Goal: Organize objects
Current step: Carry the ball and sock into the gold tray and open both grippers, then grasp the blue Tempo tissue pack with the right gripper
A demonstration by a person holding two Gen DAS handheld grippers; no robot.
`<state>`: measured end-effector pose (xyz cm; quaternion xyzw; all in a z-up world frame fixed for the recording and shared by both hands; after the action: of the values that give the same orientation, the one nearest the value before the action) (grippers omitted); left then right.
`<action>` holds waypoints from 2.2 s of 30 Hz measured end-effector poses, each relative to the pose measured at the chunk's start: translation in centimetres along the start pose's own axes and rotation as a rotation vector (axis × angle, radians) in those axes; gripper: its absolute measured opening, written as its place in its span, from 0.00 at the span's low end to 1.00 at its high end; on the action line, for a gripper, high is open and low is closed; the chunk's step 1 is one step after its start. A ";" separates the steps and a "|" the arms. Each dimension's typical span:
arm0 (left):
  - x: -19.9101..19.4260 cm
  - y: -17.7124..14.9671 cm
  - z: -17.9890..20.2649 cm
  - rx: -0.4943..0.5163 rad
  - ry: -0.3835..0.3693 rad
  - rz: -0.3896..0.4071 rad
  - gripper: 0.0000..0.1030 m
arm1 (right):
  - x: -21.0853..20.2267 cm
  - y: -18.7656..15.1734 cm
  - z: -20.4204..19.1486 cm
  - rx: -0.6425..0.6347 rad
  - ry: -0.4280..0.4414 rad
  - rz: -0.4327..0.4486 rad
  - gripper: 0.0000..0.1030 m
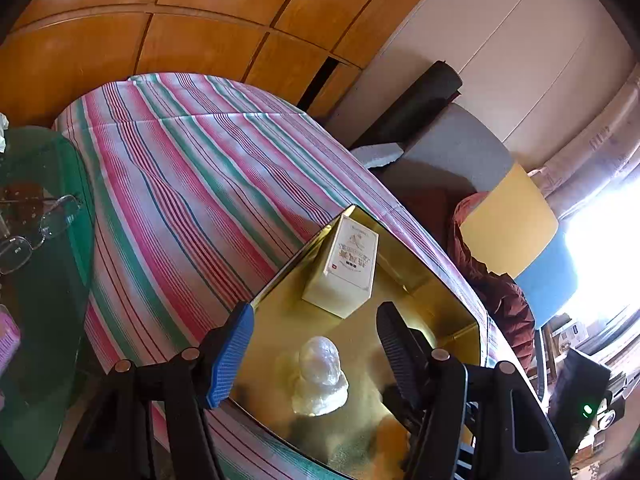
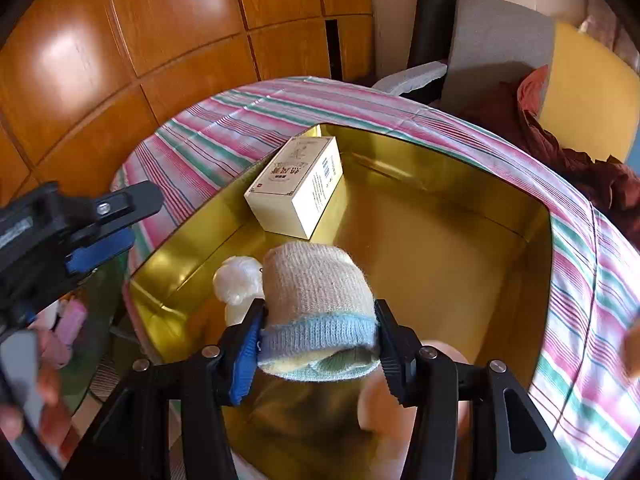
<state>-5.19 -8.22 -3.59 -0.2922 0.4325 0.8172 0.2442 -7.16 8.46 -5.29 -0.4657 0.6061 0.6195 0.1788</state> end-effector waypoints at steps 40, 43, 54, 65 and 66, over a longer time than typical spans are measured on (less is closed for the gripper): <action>-1.5 -9.0 11.3 0.417 -0.277 -0.128 0.63 | -13.4 -11.7 16.5 0.315 -0.256 0.101 0.77; -2.0 -10.4 12.6 0.463 -0.310 -0.146 0.63 | -14.8 -13.7 18.8 0.357 -0.301 0.090 0.77; -3.4 -14.6 15.5 0.582 -0.398 -0.183 0.63 | -22.1 -21.1 30.9 0.519 -0.587 0.060 0.79; -4.2 -19.4 17.8 0.700 -0.445 -0.240 0.63 | -28.4 -28.0 42.4 0.864 -0.775 0.085 0.79; -4.2 -19.7 17.9 0.712 -0.443 -0.244 0.63 | -28.2 -28.5 42.9 0.892 -0.758 0.088 0.79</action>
<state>5.89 16.33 -3.67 -0.0562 0.5869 0.6252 0.5114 13.95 63.24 -6.75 -0.0657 0.7207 0.4347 0.5360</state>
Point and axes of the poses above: each gripper's, at about its wrist camera, not at the fingertips, and x roughly the way its jaws point, z to its right, y to its top, the point moved 2 cm from there along x, roughly the way its jaws point, and after that the axes turned 4 degrees about y, right-handed, at the moved point
